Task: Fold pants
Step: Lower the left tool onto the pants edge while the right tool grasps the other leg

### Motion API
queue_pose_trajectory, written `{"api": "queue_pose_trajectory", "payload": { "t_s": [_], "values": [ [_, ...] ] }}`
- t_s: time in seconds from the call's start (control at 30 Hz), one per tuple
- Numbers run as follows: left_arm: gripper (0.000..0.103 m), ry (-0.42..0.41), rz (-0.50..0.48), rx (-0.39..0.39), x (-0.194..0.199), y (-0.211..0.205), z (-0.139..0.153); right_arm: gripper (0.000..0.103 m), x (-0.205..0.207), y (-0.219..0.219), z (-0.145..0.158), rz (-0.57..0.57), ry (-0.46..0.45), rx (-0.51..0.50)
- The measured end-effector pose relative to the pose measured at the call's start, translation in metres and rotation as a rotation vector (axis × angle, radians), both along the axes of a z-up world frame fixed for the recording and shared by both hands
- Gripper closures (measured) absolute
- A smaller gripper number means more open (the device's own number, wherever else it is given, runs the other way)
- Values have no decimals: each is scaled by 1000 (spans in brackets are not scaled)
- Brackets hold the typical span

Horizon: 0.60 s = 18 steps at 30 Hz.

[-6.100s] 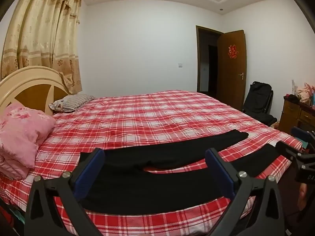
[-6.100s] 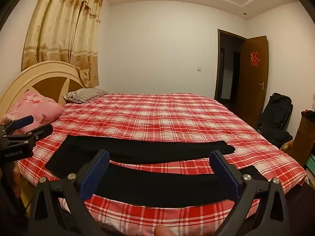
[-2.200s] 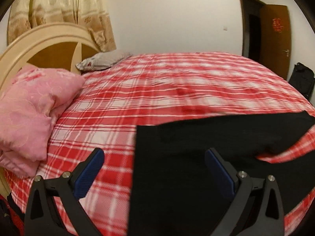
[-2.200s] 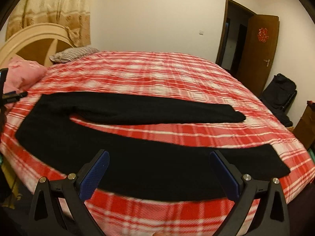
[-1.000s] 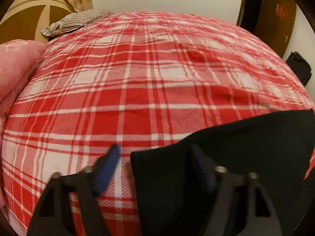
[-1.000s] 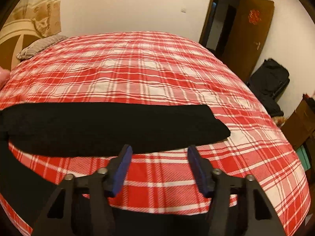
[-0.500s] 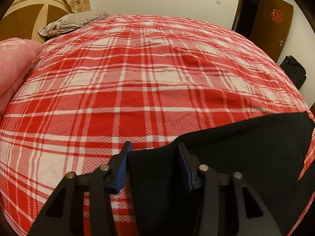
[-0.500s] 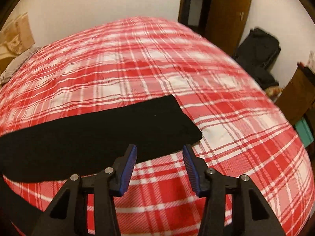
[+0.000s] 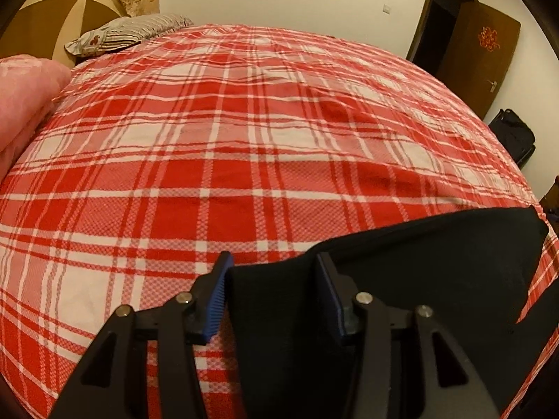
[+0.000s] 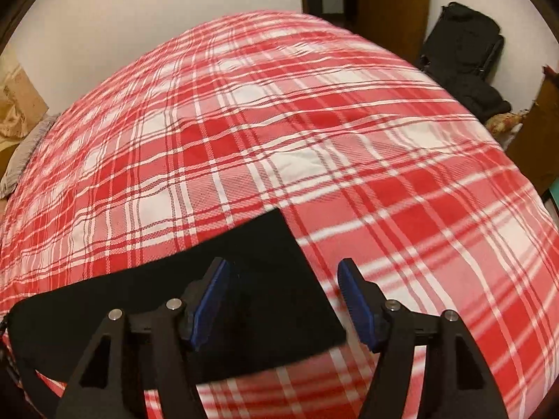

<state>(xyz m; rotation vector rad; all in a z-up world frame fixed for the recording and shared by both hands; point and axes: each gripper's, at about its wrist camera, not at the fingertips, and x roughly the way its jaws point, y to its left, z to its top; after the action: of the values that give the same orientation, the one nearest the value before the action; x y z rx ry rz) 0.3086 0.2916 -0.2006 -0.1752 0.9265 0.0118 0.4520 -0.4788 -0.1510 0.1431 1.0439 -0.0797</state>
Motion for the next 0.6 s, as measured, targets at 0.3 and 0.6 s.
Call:
{"api": "queue_pose_trajectory", "payload": {
  "t_s": [0.3,0.6],
  "values": [
    [72,27,-60,58,2,-12,0,36,31,-6,-29,34,46,74],
    [87,60,-81,60,10,-19,2,92,33,-2,-31,84,27,61]
  ]
}}
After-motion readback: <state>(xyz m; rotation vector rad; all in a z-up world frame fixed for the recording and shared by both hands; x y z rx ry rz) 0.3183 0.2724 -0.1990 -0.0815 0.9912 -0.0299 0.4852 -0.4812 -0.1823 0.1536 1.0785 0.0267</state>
